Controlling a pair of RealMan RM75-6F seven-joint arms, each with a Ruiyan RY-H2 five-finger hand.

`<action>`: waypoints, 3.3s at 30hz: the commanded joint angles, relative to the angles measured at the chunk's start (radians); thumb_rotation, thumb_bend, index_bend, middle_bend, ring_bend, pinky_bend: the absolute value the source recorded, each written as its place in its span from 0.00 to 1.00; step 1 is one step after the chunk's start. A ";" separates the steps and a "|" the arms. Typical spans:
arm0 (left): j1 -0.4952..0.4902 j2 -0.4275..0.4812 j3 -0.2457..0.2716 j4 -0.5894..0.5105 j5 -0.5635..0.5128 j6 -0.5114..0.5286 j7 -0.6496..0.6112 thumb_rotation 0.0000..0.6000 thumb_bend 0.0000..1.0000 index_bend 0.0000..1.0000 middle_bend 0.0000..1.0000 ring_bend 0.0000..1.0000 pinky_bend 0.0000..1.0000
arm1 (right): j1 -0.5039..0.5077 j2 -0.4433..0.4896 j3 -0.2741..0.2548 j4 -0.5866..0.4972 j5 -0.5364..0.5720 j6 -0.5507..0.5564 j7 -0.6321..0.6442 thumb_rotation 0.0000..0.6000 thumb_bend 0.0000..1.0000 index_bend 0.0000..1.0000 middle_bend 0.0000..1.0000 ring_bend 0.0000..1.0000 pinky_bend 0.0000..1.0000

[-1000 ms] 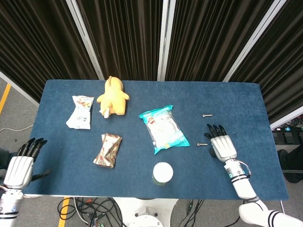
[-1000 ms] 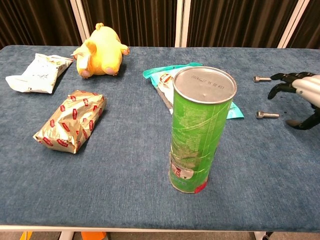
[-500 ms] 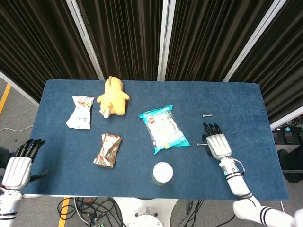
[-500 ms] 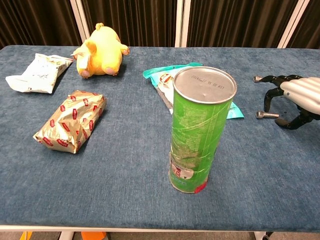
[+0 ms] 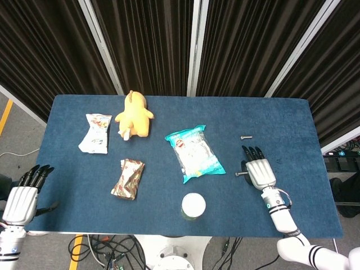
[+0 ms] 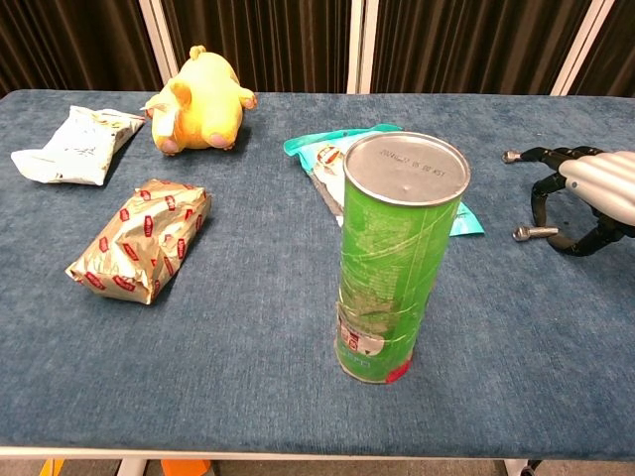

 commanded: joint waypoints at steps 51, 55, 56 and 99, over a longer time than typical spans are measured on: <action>-0.004 -0.007 0.001 0.019 -0.001 -0.010 -0.028 1.00 0.01 0.14 0.12 0.05 0.17 | 0.072 0.259 0.063 -0.359 0.358 -0.116 -0.245 1.00 0.27 0.63 0.03 0.00 0.00; -0.003 -0.006 0.002 0.019 -0.001 -0.010 -0.029 1.00 0.01 0.14 0.12 0.05 0.17 | 0.091 0.260 0.059 -0.368 0.409 -0.126 -0.266 1.00 0.27 0.64 0.03 0.00 0.00; -0.004 -0.006 0.002 0.019 -0.001 -0.011 -0.029 1.00 0.01 0.14 0.12 0.05 0.17 | 0.095 0.259 0.057 -0.368 0.418 -0.128 -0.269 1.00 0.27 0.64 0.03 0.00 0.00; -0.002 -0.009 0.002 0.032 -0.004 -0.011 -0.051 1.00 0.01 0.14 0.12 0.05 0.17 | 0.149 0.264 0.062 -0.216 0.410 -0.051 -0.139 1.00 0.22 0.24 0.02 0.00 0.00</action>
